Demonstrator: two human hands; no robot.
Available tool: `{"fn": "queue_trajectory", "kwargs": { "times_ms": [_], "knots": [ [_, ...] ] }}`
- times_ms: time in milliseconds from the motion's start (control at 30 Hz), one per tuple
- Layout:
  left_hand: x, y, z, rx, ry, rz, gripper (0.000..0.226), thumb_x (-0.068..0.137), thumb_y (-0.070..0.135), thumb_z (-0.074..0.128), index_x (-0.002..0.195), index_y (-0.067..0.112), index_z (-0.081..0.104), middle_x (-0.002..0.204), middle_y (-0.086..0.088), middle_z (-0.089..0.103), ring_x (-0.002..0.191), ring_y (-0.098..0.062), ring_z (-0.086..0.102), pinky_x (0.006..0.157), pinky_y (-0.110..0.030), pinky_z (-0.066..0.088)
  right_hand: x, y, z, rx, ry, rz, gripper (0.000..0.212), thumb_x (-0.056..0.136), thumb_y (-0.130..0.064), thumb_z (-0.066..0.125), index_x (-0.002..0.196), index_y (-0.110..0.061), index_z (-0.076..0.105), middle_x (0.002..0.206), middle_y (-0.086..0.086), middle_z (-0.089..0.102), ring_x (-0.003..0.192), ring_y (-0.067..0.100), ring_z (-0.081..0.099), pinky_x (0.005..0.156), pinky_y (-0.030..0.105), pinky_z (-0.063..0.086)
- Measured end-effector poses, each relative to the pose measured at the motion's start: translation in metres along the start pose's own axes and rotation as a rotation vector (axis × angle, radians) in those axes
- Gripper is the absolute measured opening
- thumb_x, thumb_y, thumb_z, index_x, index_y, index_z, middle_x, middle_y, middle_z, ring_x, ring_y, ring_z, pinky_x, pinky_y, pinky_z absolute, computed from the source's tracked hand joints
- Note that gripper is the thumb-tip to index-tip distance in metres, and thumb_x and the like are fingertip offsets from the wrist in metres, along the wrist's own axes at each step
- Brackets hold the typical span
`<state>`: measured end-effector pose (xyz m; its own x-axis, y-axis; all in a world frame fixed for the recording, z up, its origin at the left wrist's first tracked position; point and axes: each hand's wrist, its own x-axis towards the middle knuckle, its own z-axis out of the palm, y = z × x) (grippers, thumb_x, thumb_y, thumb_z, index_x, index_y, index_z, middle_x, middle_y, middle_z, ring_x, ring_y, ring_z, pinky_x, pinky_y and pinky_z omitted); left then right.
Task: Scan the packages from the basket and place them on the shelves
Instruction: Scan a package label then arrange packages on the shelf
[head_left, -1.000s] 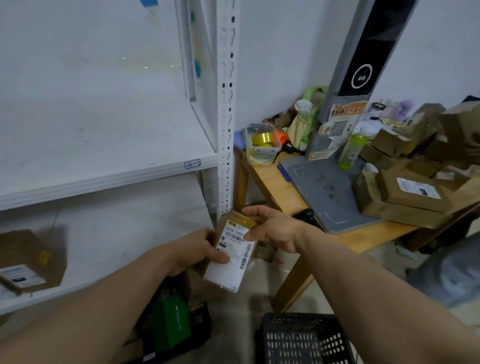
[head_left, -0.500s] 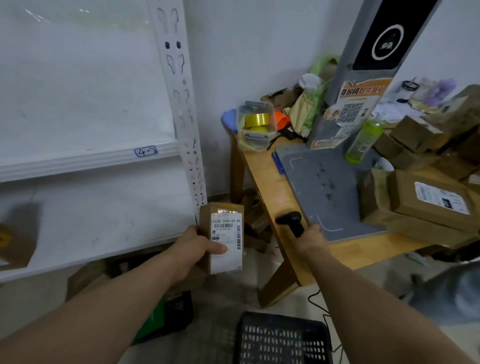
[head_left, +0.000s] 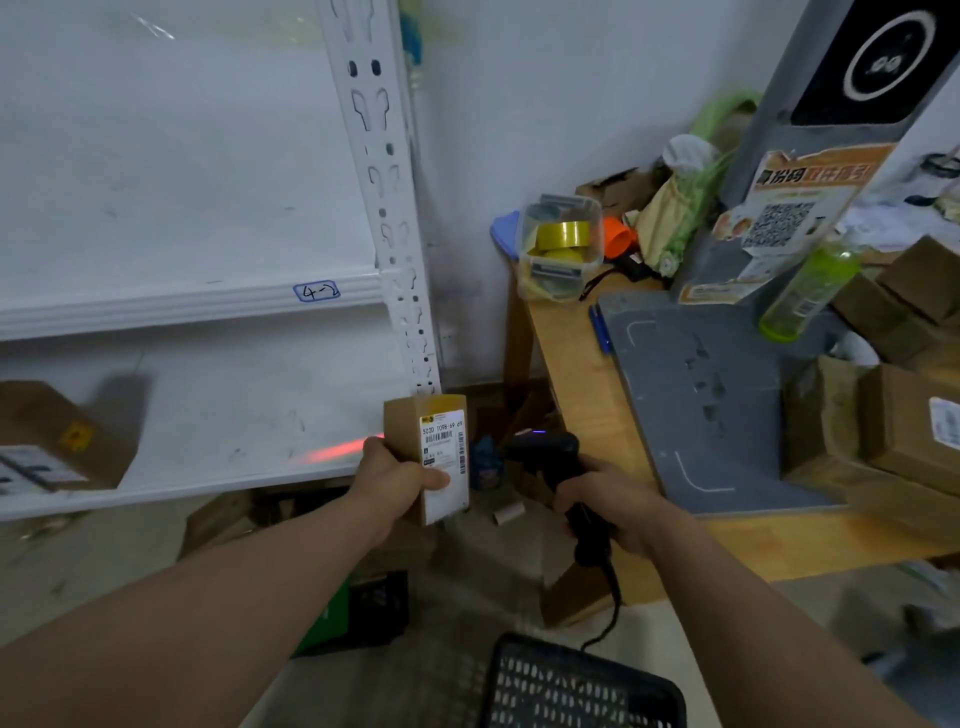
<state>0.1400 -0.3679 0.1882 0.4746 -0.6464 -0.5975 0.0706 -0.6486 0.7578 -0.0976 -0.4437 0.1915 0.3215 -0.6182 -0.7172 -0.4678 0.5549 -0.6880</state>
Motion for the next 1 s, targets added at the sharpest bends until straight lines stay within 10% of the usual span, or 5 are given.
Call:
{"fn": "queue_trajectory", "kwargs": {
  "times_ms": [333,1000],
  "knots": [
    [-0.004,0.004,-0.004,-0.024,0.088,0.088,0.063,0.080,0.007,0.082,0.129,0.016,0.045,0.137,-0.009,0.057,0.128,-0.036,0.053,0.101,-0.055,0.049,-0.033,-0.029,0.031,0.047,-0.161,-0.237,0.026,0.090,-0.020,0.072,0.115,-0.019,0.064,0.084,0.006,0.064,0.069,0.020,0.060,0.061,0.030,0.053],
    [-0.011,-0.004,-0.014,-0.054,0.095,0.068,0.061,0.080,0.001,0.079,0.130,0.016,0.047,0.136,-0.008,0.058,0.129,-0.038,0.052,0.103,-0.058,0.047,-0.048,-0.028,0.043,0.105,-0.200,-0.299,0.027,0.088,-0.018,0.073,0.113,-0.017,0.063,0.087,0.007,0.066,0.070,0.021,0.060,0.065,0.034,0.053]
  ]
}}
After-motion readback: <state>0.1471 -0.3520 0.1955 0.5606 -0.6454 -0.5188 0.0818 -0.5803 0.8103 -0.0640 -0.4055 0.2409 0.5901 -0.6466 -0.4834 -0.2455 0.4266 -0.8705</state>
